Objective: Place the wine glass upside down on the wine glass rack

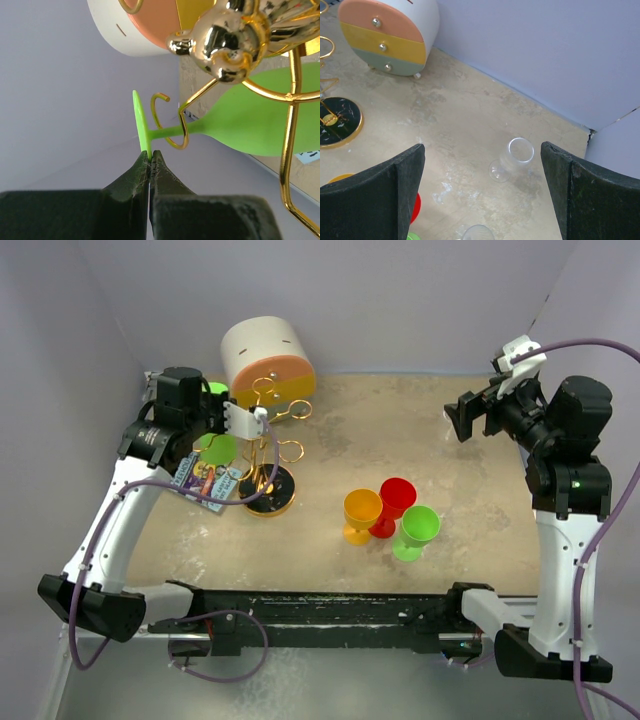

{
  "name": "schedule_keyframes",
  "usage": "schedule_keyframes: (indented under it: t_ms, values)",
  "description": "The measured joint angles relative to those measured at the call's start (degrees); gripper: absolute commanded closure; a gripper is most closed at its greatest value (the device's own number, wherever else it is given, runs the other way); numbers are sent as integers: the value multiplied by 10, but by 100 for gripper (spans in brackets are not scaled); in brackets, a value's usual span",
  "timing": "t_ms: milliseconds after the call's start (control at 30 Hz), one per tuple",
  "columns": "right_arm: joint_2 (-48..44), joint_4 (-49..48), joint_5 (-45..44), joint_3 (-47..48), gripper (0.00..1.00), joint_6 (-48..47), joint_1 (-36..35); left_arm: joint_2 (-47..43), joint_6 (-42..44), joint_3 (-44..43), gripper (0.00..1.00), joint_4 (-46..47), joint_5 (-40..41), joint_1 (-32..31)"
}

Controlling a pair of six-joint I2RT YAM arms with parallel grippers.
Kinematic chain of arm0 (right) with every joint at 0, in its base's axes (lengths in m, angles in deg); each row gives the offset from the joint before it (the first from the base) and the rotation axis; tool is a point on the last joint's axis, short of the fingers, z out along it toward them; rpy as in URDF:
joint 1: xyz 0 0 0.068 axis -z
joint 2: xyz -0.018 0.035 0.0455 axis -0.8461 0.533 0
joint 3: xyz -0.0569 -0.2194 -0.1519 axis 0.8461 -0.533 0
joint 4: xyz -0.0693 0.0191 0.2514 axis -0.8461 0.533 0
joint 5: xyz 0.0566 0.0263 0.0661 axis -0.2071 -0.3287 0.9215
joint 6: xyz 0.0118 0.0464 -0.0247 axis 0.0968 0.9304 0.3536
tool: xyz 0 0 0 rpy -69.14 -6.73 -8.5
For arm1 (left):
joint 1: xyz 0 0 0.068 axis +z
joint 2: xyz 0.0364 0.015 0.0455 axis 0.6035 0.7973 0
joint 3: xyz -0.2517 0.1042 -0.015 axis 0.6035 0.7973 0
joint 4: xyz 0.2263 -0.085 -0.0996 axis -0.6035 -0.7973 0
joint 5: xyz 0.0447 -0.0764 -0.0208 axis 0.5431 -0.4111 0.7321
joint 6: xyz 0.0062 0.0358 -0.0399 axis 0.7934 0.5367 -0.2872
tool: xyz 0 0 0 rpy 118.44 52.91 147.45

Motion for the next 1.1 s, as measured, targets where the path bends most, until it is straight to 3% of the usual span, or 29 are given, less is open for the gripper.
schedule_keyframes:
  t_ms: [267,767,1100]
  values:
    - [0,-1,0,-1,0,0,0,3,-30,3,97,0,16,0]
    - [-1,-3,2,-9,0,0,0,-3,-58,15,73,-2,16,0]
    - [-1,-3,2,-9,0,0,1,-11,-67,15,64,-19,16,0]
